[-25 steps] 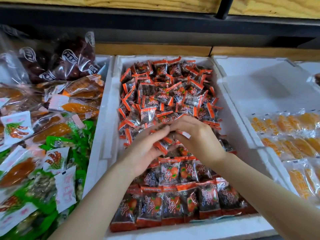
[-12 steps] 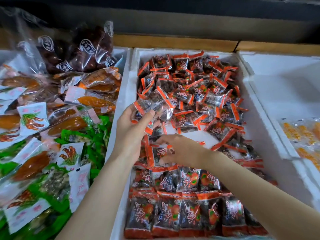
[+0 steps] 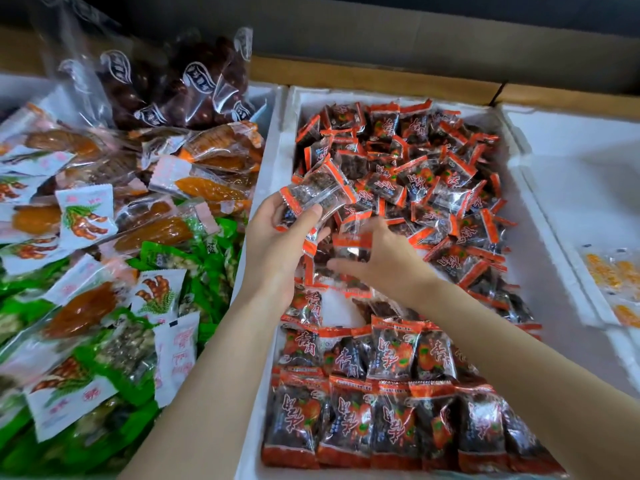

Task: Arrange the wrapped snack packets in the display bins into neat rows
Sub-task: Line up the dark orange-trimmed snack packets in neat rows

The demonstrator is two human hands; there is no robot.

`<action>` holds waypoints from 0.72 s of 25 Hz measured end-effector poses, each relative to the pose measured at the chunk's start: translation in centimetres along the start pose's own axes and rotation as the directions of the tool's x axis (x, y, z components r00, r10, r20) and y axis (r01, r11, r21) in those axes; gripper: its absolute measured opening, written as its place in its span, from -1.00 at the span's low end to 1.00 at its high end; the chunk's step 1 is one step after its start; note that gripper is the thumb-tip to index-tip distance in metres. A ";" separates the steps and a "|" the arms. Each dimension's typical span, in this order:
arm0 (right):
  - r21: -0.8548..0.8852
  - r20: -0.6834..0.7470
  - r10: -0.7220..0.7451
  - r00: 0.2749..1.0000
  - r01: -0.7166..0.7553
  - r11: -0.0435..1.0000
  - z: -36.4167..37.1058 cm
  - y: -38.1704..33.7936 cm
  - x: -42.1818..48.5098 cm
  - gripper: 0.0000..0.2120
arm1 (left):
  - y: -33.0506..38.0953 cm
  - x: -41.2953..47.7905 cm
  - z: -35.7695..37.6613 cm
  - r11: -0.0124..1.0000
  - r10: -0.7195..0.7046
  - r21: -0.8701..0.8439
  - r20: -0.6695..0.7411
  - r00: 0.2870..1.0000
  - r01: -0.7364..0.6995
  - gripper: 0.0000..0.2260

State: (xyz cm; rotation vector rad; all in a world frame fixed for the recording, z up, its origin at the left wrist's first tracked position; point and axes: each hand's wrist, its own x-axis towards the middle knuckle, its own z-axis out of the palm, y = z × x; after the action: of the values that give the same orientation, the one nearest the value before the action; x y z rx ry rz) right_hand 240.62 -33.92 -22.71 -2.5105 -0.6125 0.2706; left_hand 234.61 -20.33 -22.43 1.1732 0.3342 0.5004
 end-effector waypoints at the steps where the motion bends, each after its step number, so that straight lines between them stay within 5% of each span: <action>1: -0.012 0.122 0.024 0.992 -0.022 1.000 0.3 0.4 0.3 -0.57 | -0.1 0.0 -0.1 1.000 0.003 0.015 -0.002 1.000 -0.003 -0.73; 4: -0.022 0.338 0.023 0.941 -0.017 1.000 1.4 2.0 1.1 -0.70 | -0.2 0.0 -0.3 0.999 0.010 0.051 -0.005 1.000 -0.010 -0.74; 10: -0.126 0.399 0.021 0.917 0.032 0.992 0.6 2.6 1.7 -0.61 | -0.3 0.2 -0.3 0.999 0.013 0.044 -0.013 1.000 -0.012 -0.72; 15: -0.036 0.322 0.074 0.944 -0.066 0.997 2.3 1.6 1.6 -0.75 | -0.8 0.4 -0.2 0.999 0.015 0.051 -0.004 1.000 -0.015 -0.72; 18: -0.059 0.148 -0.036 0.988 0.045 0.997 0.9 2.1 1.1 -0.77 | -1.2 0.2 0.1 0.998 0.004 0.056 0.015 1.000 -0.005 -0.72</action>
State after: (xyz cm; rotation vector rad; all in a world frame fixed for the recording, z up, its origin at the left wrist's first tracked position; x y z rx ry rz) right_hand 242.10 -34.57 -24.71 -2.5505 -0.7401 0.4309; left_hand 235.06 -20.63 -23.48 1.2317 0.3343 0.4887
